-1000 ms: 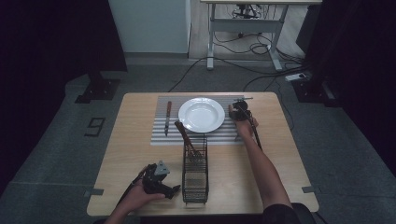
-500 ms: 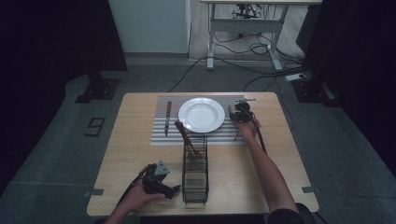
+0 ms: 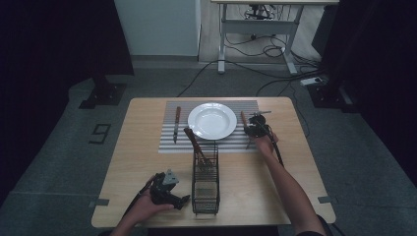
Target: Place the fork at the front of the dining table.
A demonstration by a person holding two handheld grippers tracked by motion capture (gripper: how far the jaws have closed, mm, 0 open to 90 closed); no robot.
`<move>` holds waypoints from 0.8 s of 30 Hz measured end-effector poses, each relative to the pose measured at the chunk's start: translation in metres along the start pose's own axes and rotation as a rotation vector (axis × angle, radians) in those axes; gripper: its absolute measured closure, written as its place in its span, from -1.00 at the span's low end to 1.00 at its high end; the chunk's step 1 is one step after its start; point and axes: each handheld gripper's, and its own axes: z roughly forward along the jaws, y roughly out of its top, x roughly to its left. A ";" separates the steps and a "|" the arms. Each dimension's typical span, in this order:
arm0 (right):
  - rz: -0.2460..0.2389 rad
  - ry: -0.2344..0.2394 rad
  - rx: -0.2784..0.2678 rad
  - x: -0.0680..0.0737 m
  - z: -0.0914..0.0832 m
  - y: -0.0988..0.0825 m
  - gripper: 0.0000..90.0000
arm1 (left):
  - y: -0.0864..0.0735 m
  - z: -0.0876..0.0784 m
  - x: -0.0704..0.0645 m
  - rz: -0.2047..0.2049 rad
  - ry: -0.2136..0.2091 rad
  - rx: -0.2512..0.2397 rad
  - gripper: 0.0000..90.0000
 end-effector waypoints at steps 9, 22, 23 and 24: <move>0.049 -0.001 -0.016 -0.004 0.010 0.010 0.76 | 0.000 0.000 0.000 0.000 0.000 0.000 -1.00; 0.084 -0.007 -0.030 -0.003 0.026 0.023 0.78 | 0.000 0.000 0.000 0.000 0.000 0.001 -1.00; 0.087 -0.004 -0.031 -0.004 0.026 0.024 0.78 | 0.000 0.000 0.000 0.000 0.000 0.001 -1.00; 0.091 -0.003 -0.033 -0.005 0.027 0.024 0.78 | 0.000 0.000 0.000 0.000 0.000 0.000 -1.00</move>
